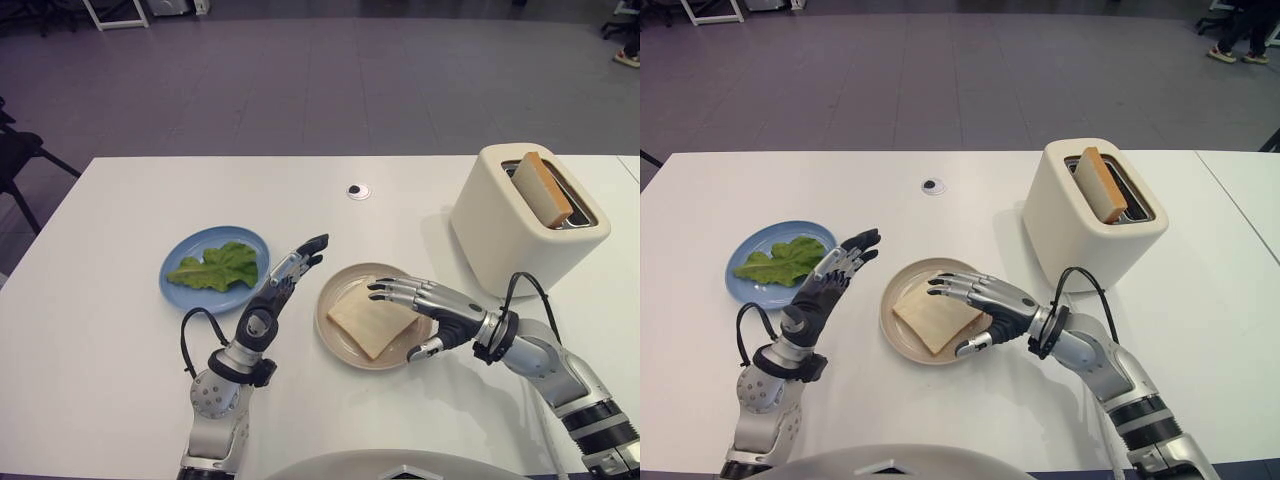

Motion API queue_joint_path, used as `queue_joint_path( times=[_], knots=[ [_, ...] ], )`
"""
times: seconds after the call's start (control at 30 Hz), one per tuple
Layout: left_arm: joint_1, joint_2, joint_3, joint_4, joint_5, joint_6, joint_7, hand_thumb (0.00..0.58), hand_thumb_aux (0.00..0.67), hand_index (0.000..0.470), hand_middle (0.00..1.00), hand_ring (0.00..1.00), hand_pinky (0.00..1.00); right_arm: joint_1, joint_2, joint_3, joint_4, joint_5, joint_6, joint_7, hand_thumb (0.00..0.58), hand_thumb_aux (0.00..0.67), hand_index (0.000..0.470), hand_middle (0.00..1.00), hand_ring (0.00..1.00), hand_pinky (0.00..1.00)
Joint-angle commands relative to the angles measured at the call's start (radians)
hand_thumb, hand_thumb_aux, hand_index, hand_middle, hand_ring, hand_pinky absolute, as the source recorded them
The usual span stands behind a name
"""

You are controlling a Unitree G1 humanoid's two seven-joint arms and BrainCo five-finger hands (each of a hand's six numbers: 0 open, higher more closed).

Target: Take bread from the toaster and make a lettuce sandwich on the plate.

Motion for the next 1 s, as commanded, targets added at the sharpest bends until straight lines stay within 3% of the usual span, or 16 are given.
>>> queue_joint_path(
  times=[0.03, 0.17, 0.23, 0.3, 0.47, 0.63, 0.67, 0.7, 0.77, 0.8, 0.9, 0.93, 1.0],
  knots=[
    [-0.040, 0.066, 0.132, -0.019, 0.079, 0.137, 0.083, 0.000, 0.000, 0.000, 0.00, 0.00, 0.00, 0.024, 0.015, -0.056, -0.033, 0.133, 0.028, 0.008, 0.000, 0.000, 0.000, 0.00, 0.00, 0.00],
    [-0.139, 0.279, 0.261, 0.062, 0.347, 0.189, 0.121, 0.000, 0.000, 0.000, 0.00, 0.00, 0.00, 0.057, 0.036, -0.091, -0.051, 0.224, 0.050, 0.015, 0.000, 0.000, 0.000, 0.00, 0.00, 0.00],
    [-0.204, 0.451, 0.244, 0.191, 0.646, 0.160, 0.206, 0.000, 0.000, 0.000, 0.00, 0.00, 0.00, 0.062, 0.046, -0.090, -0.046, 0.234, 0.053, 0.024, 0.000, 0.000, 0.000, 0.00, 0.00, 0.00],
    [-0.262, 0.546, 0.219, 0.341, 0.764, 0.130, 0.261, 0.000, 0.000, 0.000, 0.00, 0.00, 0.00, 0.062, 0.059, -0.085, -0.035, 0.229, 0.054, 0.027, 0.000, 0.000, 0.000, 0.00, 0.00, 0.00],
    [-0.358, 0.662, 0.148, 0.584, 0.936, 0.122, 0.407, 0.000, 0.000, 0.000, 0.00, 0.00, 0.00, 0.064, 0.080, -0.083, -0.018, 0.226, 0.053, 0.037, 0.000, 0.000, 0.000, 0.00, 0.00, 0.00],
    [-0.449, 0.704, 0.027, 0.725, 1.086, 0.147, 0.522, 0.000, 0.000, 0.000, 0.00, 0.00, 0.00, 0.071, 0.091, -0.087, -0.008, 0.224, 0.049, 0.044, 0.000, 0.000, 0.000, 0.00, 0.00, 0.00],
    [-0.464, 0.704, 0.004, 0.749, 1.103, 0.149, 0.535, 0.014, 0.008, 0.006, 0.00, 0.00, 0.00, 0.072, 0.093, -0.087, -0.007, 0.223, 0.049, 0.045, 0.000, 0.000, 0.000, 0.00, 0.00, 0.00],
    [-0.475, 0.704, -0.020, 0.774, 1.121, 0.153, 0.549, 0.079, 0.047, 0.033, 0.00, 0.00, 0.00, 0.070, 0.095, -0.085, -0.005, 0.223, 0.049, 0.047, 0.000, 0.000, 0.000, 0.00, 0.00, 0.00],
    [-0.498, 0.705, -0.065, 0.821, 1.148, 0.157, 0.574, 0.112, 0.068, 0.048, 0.00, 0.00, 0.00, 0.069, 0.097, -0.084, -0.003, 0.223, 0.048, 0.051, 0.000, 0.000, 0.000, 0.00, 0.00, 0.00],
    [-0.511, 0.703, -0.085, 0.845, 1.157, 0.158, 0.584, 0.083, 0.050, 0.035, 0.00, 0.00, 0.00, 0.069, 0.098, -0.085, -0.003, 0.223, 0.048, 0.053, 0.000, 0.000, 0.000, 0.00, 0.00, 0.00],
    [-0.556, 0.688, -0.150, 0.922, 1.185, 0.162, 0.603, 0.168, 0.105, 0.074, 0.00, 0.00, 0.00, 0.074, 0.102, -0.088, -0.009, 0.222, 0.049, 0.055, 0.000, 0.000, 0.000, 0.00, 0.00, 0.00],
    [-0.568, 0.684, -0.168, 0.942, 1.188, 0.162, 0.610, 0.313, 0.215, 0.151, 0.00, 0.00, 0.00, 0.076, 0.103, -0.088, -0.011, 0.221, 0.050, 0.055, 0.000, 0.000, 0.000, 0.00, 0.00, 0.00],
    [-0.577, 0.683, -0.191, 0.963, 1.180, 0.155, 0.621, 0.392, 0.289, 0.203, 0.00, 0.00, 0.00, 0.076, 0.104, -0.088, -0.015, 0.222, 0.050, 0.059, 0.000, 0.000, 0.000, 0.00, 0.00, 0.00]
  ],
)
